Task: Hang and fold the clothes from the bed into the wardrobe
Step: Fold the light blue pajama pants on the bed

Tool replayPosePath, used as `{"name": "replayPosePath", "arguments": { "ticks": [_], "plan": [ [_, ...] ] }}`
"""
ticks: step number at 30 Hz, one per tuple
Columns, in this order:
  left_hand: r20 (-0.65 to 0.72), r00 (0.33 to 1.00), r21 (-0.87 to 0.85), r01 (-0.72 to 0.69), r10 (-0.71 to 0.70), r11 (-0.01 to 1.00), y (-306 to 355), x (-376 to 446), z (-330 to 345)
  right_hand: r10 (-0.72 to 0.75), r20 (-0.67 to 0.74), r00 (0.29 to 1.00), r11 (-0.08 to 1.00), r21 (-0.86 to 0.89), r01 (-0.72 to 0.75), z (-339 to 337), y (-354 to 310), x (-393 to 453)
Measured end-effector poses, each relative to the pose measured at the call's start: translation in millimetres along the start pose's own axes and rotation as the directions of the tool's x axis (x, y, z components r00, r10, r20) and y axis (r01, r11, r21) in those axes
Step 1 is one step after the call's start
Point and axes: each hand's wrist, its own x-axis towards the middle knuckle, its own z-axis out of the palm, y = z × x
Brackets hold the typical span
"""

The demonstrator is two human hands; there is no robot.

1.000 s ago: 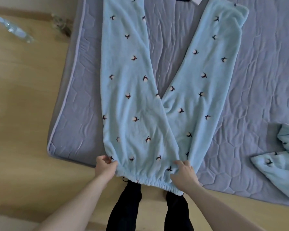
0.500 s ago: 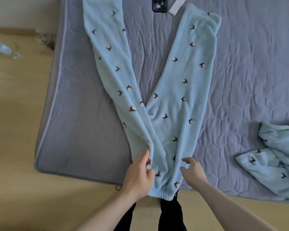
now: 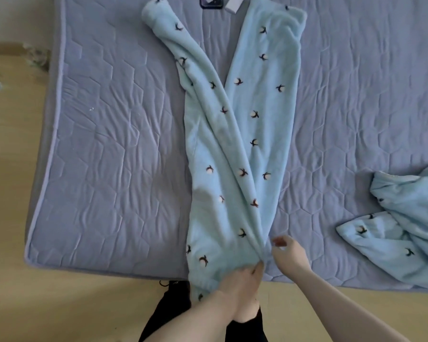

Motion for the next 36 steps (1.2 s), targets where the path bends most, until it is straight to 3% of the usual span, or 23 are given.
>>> {"name": "replayPosePath", "arguments": {
  "ticks": [3, 5, 7, 10, 14, 16, 21, 26, 29, 32, 34, 36],
  "plan": [
    [0.068, 0.997, -0.127, 0.035, -0.027, 0.991, -26.9, 6.6, -6.8, -0.017, 0.001, 1.000, 1.000, 0.023, 0.016, -0.2, -6.7, 5.3],
    [-0.029, 0.997, -0.277, 0.055, -0.066, 0.959, -50.3, 9.4, -27.6, -0.045, -0.001, 0.999, 0.998, 0.046, 0.045, -3.0, -18.1, 10.5],
    [-0.214, 0.967, -0.373, 0.051, -0.139, 0.927, -78.3, 12.7, -59.9, -0.095, -0.031, 0.995, 0.992, 0.075, 0.097, -5.6, -36.4, 17.7],
    [-0.477, 0.829, -0.422, 0.075, -0.292, 0.903, -125.2, 16.0, -116.9, -0.170, -0.114, 0.979, 0.974, 0.134, 0.185, -8.4, -80.0, 29.3],
    [-0.625, 0.667, -0.411, 0.159, -0.405, 0.898, -177.3, 26.7, -181.3, -0.275, -0.178, 0.945, 0.946, 0.125, 0.298, -4.8, -148.0, 55.4],
    [-0.641, 0.635, -0.399, 0.203, -0.431, 0.894, -194.7, 36.5, -202.8, -0.314, -0.199, 0.928, 0.934, 0.110, 0.339, -1.1, -177.6, 70.3],
    [-0.633, 0.638, -0.349, 0.270, -0.438, 0.898, -212.5, 70.5, -239.4, -0.294, -0.186, 0.938, 0.953, 0.024, 0.303, -0.6, -219.8, 97.4],
    [-0.631, 0.631, -0.335, 0.303, -0.452, 0.892, -215.9, 99.2, -278.8, -0.222, -0.494, 0.841, 0.850, 0.324, 0.415, -20.5, -200.9, 95.5],
    [-0.637, 0.594, -0.313, 0.381, -0.490, 0.870, -221.9, 113.1, -307.0, -0.064, -0.624, 0.779, 0.833, 0.397, 0.386, -37.6, -165.1, 91.8],
    [-0.590, 0.565, -0.324, 0.488, -0.576, 0.811, -230.3, 131.6, -335.3, 0.068, -0.535, 0.842, 0.890, 0.414, 0.192, -49.7, -134.0, 103.9],
    [-0.545, 0.527, -0.385, 0.533, -0.652, 0.753, -234.6, 148.5, -351.8, 0.059, -0.409, 0.910, 0.959, 0.276, 0.062, -52.7, -123.2, 116.1],
    [-0.462, 0.518, -0.457, 0.557, -0.720, 0.694, -236.9, 166.8, -361.4, -0.001, -0.374, 0.928, 0.989, 0.136, 0.056, -52.2, -124.0, 126.4]
  ]
}}
